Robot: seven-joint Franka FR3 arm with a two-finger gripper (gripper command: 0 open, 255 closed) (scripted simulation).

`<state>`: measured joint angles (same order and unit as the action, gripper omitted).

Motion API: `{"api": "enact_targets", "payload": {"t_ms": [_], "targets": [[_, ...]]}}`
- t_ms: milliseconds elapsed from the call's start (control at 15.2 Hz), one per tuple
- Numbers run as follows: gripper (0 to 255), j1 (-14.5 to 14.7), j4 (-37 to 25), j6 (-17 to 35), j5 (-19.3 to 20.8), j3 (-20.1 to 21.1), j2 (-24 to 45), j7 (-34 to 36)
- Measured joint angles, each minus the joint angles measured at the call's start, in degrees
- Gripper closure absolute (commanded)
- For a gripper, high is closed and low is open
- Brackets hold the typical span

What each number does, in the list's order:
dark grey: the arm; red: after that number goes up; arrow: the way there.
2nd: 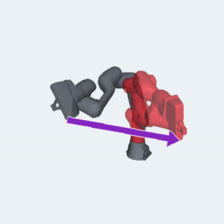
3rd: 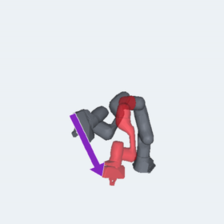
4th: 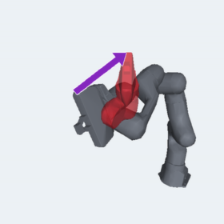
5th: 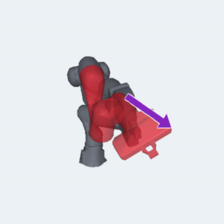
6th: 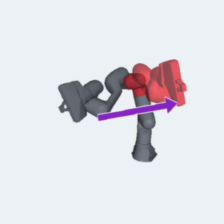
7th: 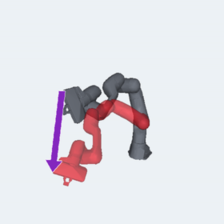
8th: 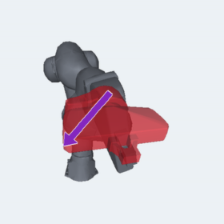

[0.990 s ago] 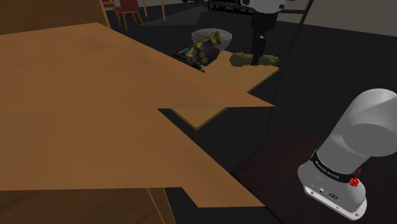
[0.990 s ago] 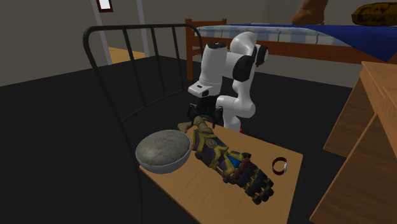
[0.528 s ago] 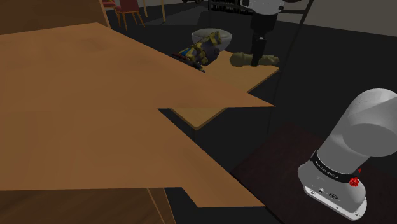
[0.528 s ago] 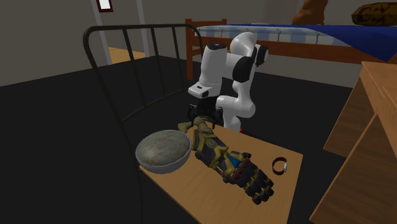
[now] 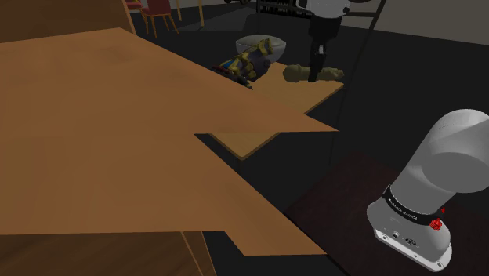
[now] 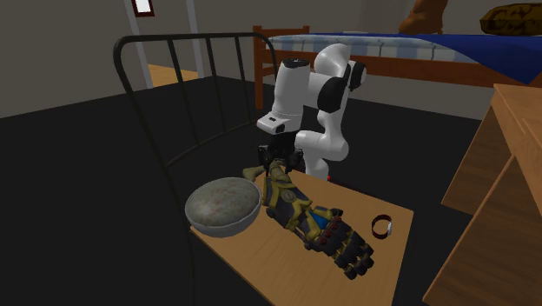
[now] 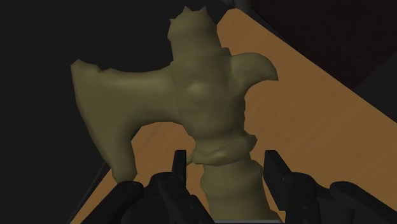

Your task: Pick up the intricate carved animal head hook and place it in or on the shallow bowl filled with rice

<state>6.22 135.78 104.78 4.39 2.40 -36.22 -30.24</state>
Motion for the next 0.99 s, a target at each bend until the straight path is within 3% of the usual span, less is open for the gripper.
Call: {"api": "enact_targets", "payload": {"t_ms": [990], "targets": [[255,-0.1,-10.2,-8.8,-0.1,0.0,1.4,-0.8]]}}
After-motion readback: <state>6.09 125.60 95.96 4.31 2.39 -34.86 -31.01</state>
